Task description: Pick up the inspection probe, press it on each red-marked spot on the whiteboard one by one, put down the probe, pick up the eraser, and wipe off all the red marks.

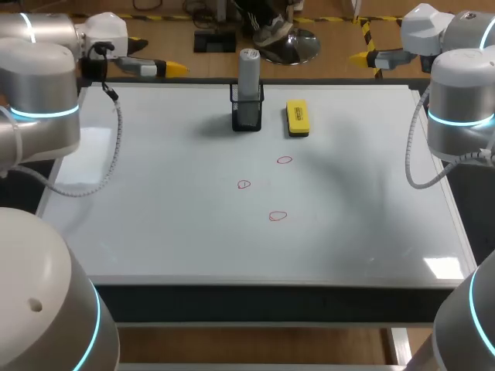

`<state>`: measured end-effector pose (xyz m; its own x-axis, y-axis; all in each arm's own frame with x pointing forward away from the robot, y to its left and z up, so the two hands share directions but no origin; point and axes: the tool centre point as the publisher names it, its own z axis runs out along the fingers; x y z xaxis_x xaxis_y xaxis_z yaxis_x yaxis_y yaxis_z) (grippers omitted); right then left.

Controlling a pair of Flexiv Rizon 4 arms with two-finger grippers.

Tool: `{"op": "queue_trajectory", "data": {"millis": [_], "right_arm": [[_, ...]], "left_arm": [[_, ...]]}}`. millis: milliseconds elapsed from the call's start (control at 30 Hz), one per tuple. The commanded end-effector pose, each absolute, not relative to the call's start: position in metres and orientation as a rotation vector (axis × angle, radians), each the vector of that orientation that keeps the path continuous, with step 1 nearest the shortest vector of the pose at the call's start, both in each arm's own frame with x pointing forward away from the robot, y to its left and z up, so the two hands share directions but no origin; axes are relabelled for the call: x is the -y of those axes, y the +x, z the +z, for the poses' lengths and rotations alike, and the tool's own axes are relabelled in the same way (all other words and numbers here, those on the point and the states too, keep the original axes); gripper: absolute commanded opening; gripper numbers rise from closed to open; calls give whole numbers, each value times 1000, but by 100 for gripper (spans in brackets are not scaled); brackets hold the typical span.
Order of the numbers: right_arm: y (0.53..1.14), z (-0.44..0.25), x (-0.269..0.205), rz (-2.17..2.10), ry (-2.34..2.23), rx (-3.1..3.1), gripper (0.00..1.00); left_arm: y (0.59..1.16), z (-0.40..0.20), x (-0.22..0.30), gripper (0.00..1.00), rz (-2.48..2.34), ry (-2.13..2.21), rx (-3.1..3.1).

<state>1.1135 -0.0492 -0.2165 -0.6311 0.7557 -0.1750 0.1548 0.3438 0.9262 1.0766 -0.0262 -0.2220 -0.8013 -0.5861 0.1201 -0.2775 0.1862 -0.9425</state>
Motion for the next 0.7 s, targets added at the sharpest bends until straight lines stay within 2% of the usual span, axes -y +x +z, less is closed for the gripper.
{"op": "queue_trajectory", "data": {"millis": [33,700], "right_arm": [[1114,-216,49,1290,792,-2011,100],[1114,-216,49,1290,792,-2011,100]], "left_arm": [[1087,-227,38,100,-1692,-769,-2243],[1099,-245,106,100,-1834,-504,-2411]]}}
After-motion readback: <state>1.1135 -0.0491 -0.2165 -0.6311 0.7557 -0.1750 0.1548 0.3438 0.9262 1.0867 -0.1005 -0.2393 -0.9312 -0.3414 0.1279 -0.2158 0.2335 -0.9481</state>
